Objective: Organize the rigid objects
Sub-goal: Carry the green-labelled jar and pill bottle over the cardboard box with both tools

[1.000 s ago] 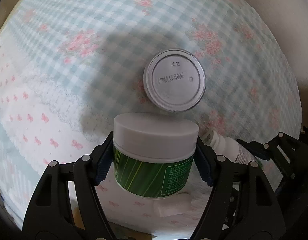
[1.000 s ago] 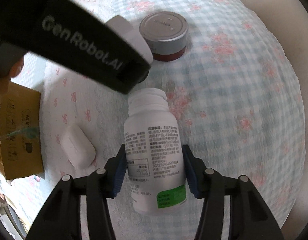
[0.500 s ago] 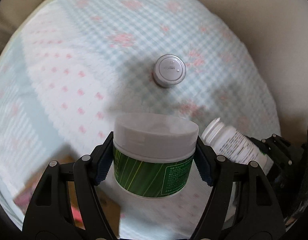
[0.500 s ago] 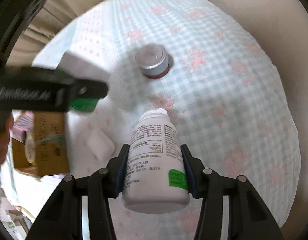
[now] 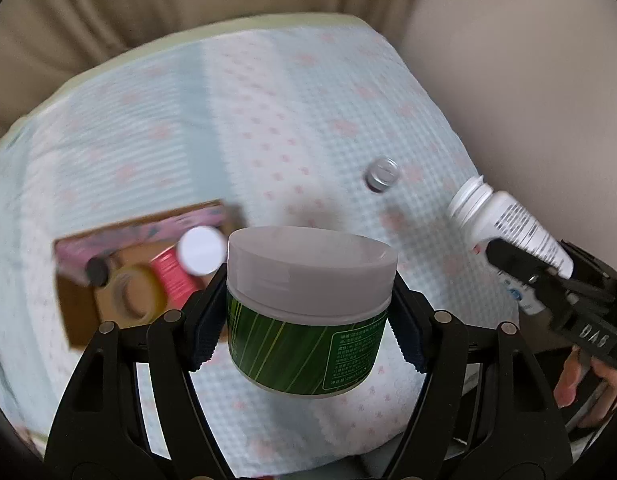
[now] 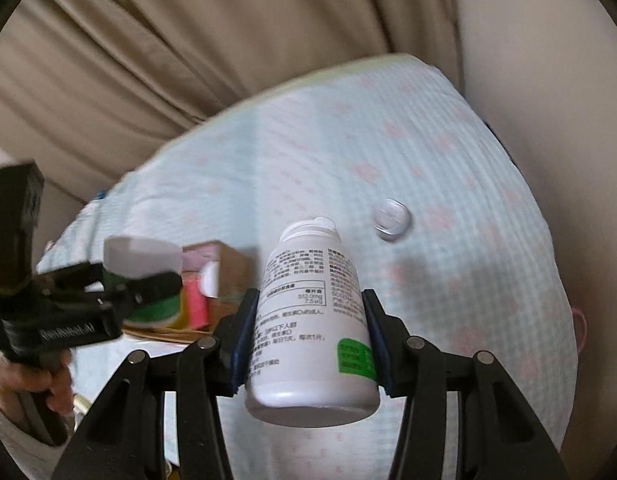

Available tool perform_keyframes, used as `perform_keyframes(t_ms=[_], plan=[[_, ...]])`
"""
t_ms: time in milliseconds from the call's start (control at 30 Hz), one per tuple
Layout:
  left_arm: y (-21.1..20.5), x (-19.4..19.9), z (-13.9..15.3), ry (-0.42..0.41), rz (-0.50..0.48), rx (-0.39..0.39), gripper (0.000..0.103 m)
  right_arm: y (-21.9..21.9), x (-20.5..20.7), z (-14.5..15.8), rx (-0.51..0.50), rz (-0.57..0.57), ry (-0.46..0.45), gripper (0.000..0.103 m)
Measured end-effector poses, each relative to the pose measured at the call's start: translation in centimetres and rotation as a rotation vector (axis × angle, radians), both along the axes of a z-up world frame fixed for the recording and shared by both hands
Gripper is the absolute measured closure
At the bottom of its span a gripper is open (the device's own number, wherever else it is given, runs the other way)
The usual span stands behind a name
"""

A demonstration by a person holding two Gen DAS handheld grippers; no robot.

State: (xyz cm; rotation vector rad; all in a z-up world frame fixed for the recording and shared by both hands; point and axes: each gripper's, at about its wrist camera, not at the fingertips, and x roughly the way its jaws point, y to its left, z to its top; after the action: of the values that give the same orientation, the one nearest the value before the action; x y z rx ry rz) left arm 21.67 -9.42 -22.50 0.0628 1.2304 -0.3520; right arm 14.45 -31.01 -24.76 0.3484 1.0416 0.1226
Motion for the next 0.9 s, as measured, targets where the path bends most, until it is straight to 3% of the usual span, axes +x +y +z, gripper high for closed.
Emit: perform_keyframes(t_ms=[267,467,667,900], plan=[[10.1,-2.2,2.4,-0.040,0.153,0.009,0.034,7.8,1.2,4.3,0.055,0.137,-0.080,0.057],[18.3,-1.9,2.0,-0.041,0.204,0.019,0.034,13.8,2.4,4.3,0.097,0.178,-0.074,0.057],[25.4,-0.1,-0.3,-0.001,0.196,0.023,0.034,19.7,3.9,2.7,0.126,0.138,-0.035,0.057],[29.9,2.9,-5.9,0.060,0.115,0.059,0.034,25.2,6.0,-0.9,0.134,0.069,0.033,0.057]])
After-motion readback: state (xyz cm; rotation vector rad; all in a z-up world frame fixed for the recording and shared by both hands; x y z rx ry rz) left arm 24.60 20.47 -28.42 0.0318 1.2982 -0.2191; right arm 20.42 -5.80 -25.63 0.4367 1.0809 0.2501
